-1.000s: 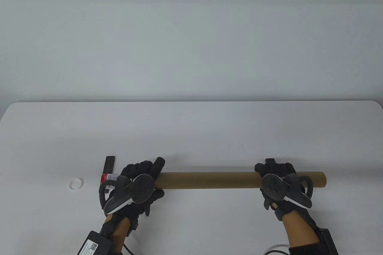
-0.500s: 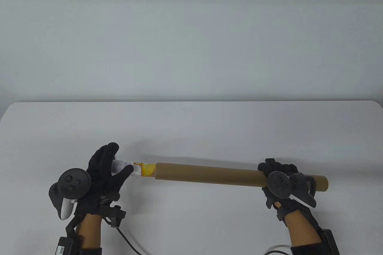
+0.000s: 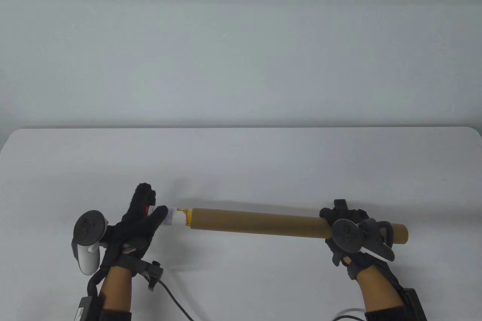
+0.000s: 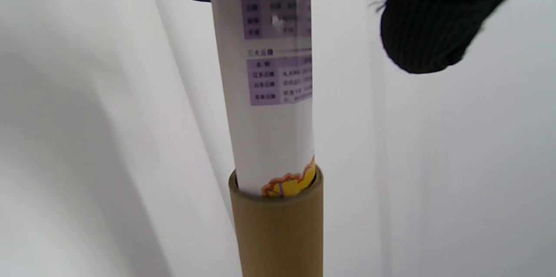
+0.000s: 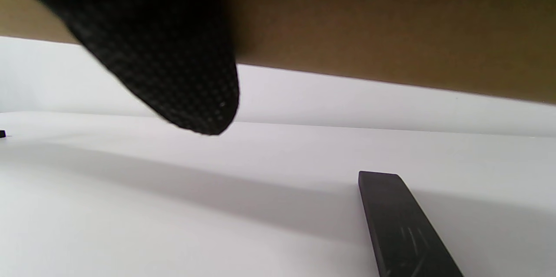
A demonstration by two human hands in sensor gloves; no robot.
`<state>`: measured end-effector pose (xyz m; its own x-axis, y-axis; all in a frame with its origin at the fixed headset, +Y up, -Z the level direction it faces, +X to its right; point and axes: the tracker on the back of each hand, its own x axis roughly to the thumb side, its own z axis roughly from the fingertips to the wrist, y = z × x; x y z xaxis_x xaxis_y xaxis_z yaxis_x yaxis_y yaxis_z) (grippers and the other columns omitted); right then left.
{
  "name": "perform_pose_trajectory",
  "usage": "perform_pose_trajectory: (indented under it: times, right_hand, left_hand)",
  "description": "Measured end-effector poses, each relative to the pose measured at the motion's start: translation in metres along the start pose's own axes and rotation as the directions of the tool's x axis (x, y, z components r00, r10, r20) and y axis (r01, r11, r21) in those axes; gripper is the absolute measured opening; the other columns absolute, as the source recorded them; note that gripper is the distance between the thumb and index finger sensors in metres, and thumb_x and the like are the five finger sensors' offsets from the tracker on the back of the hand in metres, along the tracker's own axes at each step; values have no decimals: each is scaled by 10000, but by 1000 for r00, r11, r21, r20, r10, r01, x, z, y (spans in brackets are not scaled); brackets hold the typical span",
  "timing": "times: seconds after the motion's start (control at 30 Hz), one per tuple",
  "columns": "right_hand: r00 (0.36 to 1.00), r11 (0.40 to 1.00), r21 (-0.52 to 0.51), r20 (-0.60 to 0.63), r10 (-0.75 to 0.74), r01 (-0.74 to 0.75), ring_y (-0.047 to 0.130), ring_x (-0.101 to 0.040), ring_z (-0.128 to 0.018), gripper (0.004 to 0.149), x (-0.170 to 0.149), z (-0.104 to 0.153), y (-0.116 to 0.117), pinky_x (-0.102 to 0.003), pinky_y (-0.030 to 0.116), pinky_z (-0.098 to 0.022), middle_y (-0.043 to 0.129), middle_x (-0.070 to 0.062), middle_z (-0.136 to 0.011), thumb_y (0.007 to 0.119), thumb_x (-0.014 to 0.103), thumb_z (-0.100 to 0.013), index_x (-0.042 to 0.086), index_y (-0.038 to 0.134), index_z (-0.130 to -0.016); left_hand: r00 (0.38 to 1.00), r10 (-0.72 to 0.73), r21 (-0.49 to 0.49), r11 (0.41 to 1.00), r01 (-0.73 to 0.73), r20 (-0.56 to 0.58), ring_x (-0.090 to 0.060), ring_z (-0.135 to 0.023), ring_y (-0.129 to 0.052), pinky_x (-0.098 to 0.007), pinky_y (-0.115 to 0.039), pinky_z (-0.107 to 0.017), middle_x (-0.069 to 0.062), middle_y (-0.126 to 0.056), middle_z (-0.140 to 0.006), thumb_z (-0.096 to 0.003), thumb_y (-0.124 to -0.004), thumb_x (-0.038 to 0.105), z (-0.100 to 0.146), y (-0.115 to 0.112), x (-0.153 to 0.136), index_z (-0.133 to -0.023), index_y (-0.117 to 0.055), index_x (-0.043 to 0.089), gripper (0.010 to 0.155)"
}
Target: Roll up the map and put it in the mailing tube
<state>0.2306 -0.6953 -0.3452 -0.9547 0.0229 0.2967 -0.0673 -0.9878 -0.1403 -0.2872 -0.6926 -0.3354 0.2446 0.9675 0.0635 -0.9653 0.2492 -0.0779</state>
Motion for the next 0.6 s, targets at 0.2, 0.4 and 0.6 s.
perform_pose_trajectory:
  times: [0.2,0.4,0.6]
  right_hand:
    - [1000,1000,-1,15,13,-13,889,-443,-777,724,3,1,0,-689,634,-595,793,-120,-898,1062,314,-373,150,730,-994]
    - [999,1000,-7,48,22,-22,902,-436,-771,747,12,0,0,-683,652,-584,796,-126,-903,1065,316,-371,137,719,-1008]
    - [993,998,-54,114,37,-31,927,-434,-744,771,31,2,-9,-656,689,-568,812,-142,-895,1061,334,-373,103,712,-1021]
  left_hand:
    - [996,-81,-48,996,79,-39,-376,-1114,-545,-524,-507,-813,-54,-458,-1168,-429,-842,678,-3,-12,-4,-1108,-370,343,892]
    - [990,-131,-128,984,123,-55,-392,-1117,-516,-531,-506,-811,-57,-428,-1174,-432,-834,683,-6,-33,-5,-1109,-365,363,884]
    - [999,-34,-205,978,26,-36,-397,-1137,-427,-533,-479,-818,-57,-355,-1184,-430,-815,707,-8,-61,1,-1108,-313,393,900]
